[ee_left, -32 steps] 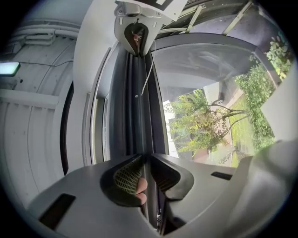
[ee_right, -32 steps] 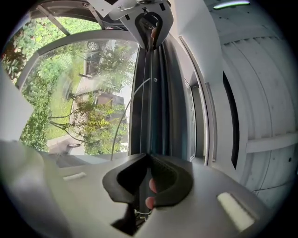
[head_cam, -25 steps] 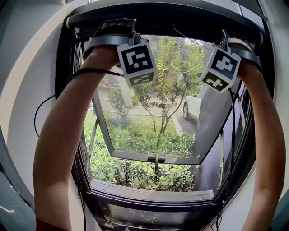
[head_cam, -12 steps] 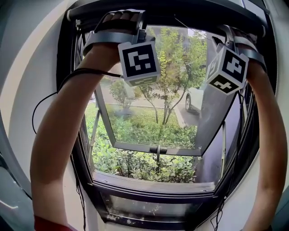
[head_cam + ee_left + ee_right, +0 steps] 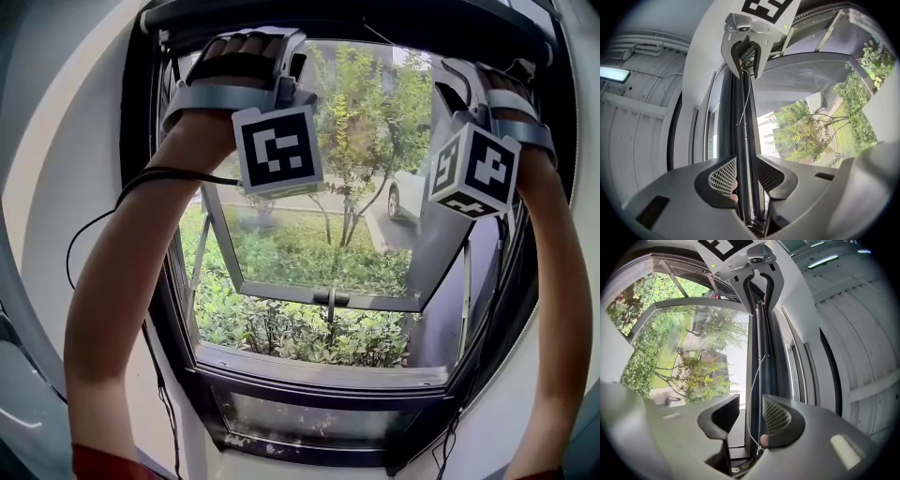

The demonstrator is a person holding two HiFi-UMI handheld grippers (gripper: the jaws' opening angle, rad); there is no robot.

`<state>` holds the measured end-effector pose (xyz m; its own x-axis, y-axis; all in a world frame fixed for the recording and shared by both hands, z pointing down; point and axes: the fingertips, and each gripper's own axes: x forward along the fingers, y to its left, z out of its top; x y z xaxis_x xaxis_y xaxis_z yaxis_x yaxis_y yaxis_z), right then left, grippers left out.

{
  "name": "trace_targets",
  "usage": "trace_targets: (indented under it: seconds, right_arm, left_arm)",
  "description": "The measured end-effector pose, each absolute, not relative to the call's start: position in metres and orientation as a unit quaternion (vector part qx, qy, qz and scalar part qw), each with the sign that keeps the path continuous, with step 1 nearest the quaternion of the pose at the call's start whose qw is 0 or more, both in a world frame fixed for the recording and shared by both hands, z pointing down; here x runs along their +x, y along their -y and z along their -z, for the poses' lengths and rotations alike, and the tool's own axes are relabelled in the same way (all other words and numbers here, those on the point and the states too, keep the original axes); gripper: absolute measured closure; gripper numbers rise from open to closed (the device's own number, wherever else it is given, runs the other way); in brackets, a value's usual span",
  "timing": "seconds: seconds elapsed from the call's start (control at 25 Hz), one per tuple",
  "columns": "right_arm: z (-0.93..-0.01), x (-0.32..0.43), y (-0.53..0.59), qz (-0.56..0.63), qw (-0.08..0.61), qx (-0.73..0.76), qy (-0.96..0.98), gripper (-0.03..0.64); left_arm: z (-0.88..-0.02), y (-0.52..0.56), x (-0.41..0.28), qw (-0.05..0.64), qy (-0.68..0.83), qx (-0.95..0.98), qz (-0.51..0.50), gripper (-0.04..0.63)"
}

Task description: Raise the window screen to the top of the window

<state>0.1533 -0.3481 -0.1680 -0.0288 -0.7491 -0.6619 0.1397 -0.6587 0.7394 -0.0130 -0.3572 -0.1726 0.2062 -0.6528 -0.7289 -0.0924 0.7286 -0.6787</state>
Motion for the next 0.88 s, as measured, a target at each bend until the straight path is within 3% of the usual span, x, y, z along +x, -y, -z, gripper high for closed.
trace_targets:
  seconds: [0.88]
  right_arm:
    - [0.054, 0.125, 0.338, 0.699, 0.344, 0.559, 0.283, 0.471]
  left_arm:
    - [0.055, 0.357, -0.022, 0.714, -0.560, -0.332, 0.258, 0.489]
